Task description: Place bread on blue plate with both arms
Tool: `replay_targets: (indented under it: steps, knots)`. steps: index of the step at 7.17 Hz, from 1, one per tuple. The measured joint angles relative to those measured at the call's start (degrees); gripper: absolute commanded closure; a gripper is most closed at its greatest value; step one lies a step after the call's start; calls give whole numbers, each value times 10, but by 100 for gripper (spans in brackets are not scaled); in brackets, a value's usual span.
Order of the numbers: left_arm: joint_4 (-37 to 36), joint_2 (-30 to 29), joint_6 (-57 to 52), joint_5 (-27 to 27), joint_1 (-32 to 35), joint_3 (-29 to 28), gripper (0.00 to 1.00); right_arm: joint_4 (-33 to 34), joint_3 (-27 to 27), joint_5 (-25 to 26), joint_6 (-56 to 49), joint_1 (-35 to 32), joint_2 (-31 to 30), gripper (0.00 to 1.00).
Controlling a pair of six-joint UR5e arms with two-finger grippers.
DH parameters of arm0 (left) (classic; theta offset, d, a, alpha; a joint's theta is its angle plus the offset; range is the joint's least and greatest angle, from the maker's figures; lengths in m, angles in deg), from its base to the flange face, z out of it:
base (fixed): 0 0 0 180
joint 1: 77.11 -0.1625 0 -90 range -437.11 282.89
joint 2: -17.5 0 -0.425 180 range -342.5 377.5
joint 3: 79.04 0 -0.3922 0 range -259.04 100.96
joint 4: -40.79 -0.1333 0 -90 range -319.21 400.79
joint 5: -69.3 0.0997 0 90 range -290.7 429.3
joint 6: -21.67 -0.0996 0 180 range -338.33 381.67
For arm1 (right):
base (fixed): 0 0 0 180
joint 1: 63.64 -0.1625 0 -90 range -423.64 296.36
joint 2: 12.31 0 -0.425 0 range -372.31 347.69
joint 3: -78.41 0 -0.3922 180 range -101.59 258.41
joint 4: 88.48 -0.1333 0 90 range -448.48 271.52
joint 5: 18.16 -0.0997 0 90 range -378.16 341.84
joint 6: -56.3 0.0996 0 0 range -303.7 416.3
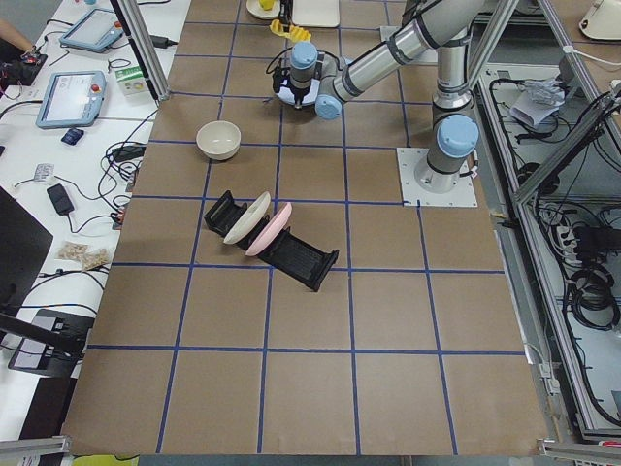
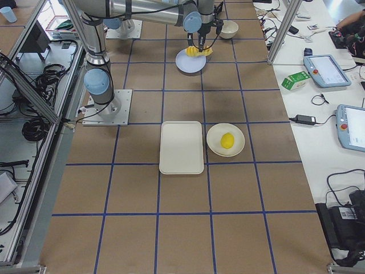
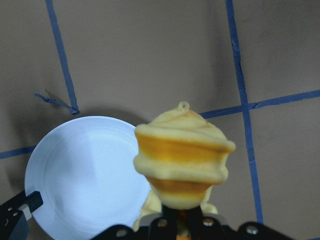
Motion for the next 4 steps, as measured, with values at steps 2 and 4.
replay_targets:
  steps: [2, 4]
  knots:
    - [10, 14, -3, 15, -13, -4, 0, 26, 0, 0, 2, -27, 27, 100]
    - [133, 61, -26, 41, -27, -29, 0, 59, 4, 1, 4, -56, 58, 100]
